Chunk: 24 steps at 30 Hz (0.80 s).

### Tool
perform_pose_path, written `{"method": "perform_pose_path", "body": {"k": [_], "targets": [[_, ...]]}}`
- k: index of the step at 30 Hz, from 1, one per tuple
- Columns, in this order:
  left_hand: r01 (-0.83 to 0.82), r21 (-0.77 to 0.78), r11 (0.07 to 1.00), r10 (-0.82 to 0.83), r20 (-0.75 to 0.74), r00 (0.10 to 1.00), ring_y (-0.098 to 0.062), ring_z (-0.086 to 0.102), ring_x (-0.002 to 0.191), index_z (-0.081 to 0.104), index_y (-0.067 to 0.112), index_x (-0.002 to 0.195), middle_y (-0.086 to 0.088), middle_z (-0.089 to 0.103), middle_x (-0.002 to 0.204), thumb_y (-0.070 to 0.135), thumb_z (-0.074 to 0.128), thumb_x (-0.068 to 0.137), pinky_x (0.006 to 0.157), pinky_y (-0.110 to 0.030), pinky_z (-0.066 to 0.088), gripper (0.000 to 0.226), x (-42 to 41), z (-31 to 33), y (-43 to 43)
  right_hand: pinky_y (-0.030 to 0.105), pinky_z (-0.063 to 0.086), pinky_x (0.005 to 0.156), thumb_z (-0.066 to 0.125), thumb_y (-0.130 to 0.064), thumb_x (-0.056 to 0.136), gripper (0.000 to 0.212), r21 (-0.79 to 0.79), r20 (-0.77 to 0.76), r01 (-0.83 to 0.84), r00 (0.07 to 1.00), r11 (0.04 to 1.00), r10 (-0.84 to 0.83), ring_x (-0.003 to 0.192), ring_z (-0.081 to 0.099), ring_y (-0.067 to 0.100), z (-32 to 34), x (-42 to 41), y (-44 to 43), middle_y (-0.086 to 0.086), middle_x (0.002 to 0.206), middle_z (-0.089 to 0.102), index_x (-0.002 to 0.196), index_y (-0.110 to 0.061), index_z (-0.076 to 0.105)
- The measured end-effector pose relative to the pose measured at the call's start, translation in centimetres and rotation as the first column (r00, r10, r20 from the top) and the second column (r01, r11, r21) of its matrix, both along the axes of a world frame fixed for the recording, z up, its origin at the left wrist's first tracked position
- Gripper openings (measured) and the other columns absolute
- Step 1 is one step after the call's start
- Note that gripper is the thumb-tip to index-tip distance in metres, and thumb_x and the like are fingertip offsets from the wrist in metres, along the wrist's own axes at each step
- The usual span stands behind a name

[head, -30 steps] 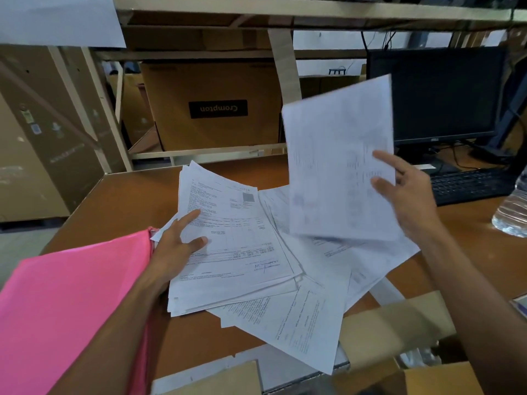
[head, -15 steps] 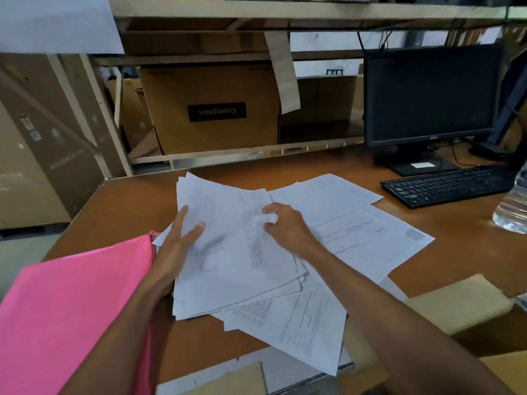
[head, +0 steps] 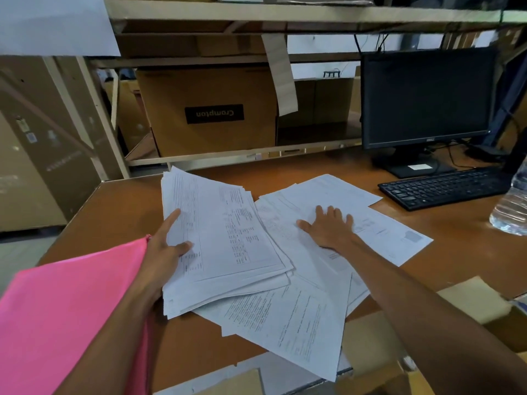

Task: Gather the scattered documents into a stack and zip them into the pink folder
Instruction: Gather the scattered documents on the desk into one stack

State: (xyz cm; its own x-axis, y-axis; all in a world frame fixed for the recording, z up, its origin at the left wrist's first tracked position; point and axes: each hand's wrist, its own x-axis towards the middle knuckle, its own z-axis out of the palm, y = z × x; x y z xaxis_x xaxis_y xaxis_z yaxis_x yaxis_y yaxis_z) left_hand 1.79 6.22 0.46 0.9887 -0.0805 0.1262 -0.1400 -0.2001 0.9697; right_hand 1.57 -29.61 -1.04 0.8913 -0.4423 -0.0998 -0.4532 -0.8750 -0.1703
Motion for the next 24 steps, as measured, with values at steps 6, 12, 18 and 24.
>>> {"method": "perform_pose_path", "body": {"k": [6,12,18,24], "targets": [[-0.017,-0.006,1.000,0.017,-0.003,1.000,-0.019,0.048,0.127,0.040,0.041,0.151,0.005,0.044,0.152,-0.001,0.059,0.098,0.096,-0.035,0.044,0.070,-0.1,0.1,0.1,0.040,0.034,0.113,0.065,-0.055,0.091,0.099,0.081,-0.276,-0.185,0.940,0.980,0.200,0.142,0.040,0.028,5.1,-2.4,-4.4,0.001,0.164,0.031,0.162,-0.024,0.004],[-0.011,0.018,1.000,0.011,-0.008,1.000,-0.022,0.045,0.136,0.040,0.043,0.151,0.005,0.043,0.155,0.001,0.061,0.098,0.099,-0.035,0.042,0.071,-0.2,0.1,0.0,0.040,0.034,0.117,0.078,-0.029,0.087,0.095,0.237,-0.261,-0.269,0.908,0.933,0.328,0.147,0.033,0.021,5.2,-4.1,-6.9,-0.012,0.164,0.024,0.160,-0.036,0.018],[-0.009,0.044,0.999,0.009,0.000,1.000,-0.021,0.044,0.136,0.040,0.043,0.151,0.007,0.042,0.155,0.002,0.061,0.098,0.099,-0.035,0.041,0.071,-0.3,0.2,-0.1,0.037,0.047,0.095,0.063,-0.033,0.096,0.038,0.238,0.208,-0.128,0.975,0.963,0.078,0.120,0.058,0.027,3.1,-4.9,-7.4,0.003,0.139,0.057,0.133,-0.028,0.057],[0.012,0.049,0.999,-0.011,-0.005,1.000,-0.020,0.044,0.135,0.040,0.043,0.151,0.008,0.043,0.155,0.001,0.059,0.098,0.098,-0.034,0.039,0.071,-0.3,0.2,-0.3,0.047,0.041,0.105,0.067,-0.057,0.088,0.073,0.103,0.085,0.078,0.993,0.992,-0.087,0.135,0.040,0.038,2.3,-3.5,-4.8,0.016,0.143,0.048,0.142,-0.015,0.045]]}}
